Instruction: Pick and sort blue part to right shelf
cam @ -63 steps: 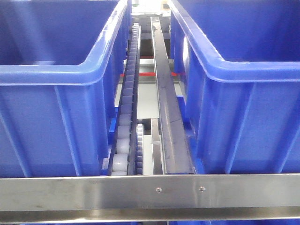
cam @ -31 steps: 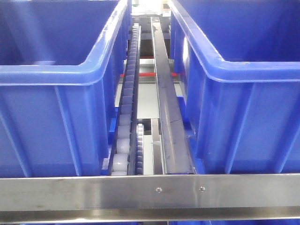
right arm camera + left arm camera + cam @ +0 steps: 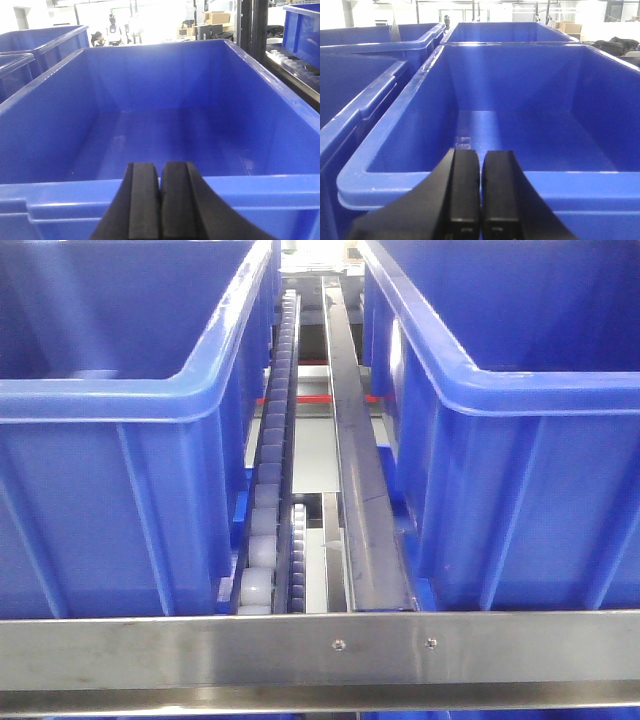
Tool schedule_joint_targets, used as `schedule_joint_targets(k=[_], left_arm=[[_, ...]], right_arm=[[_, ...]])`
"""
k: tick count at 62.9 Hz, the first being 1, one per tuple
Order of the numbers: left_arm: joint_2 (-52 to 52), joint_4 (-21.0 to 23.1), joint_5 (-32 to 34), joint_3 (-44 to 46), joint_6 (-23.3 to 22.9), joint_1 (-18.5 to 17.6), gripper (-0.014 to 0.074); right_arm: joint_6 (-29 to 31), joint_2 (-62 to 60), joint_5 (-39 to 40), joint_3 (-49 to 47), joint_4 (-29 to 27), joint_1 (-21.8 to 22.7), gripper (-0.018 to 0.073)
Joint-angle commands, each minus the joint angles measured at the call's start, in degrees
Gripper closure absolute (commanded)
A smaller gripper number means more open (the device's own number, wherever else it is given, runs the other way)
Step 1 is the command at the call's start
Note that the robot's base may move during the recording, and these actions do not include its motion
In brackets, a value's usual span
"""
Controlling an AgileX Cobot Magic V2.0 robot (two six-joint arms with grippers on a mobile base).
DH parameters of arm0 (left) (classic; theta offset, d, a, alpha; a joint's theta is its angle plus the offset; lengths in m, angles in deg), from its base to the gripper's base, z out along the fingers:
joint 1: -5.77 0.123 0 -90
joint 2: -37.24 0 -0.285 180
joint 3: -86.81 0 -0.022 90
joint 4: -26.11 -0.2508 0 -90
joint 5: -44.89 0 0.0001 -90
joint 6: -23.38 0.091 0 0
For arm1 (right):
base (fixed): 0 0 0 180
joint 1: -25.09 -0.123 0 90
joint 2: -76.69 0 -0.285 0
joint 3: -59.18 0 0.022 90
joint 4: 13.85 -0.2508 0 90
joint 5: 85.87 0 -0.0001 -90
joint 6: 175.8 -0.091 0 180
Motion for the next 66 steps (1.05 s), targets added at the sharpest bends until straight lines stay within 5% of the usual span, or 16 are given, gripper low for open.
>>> schedule_joint_targets(k=[1, 66], left_arm=[[-1.33, -0.13, 4.33, -1.33, -0.71, -0.02, 0.0473], [-1.33, -0.13, 4.33, -1.33, -0.71, -0.02, 0.0473]], right_arm=[[0.16, -1.3, 4.96, -1.2, 0.0, 0.39, 0.053], [0.16, -1.3, 4.96, -1.2, 0.0, 0.39, 0.053]])
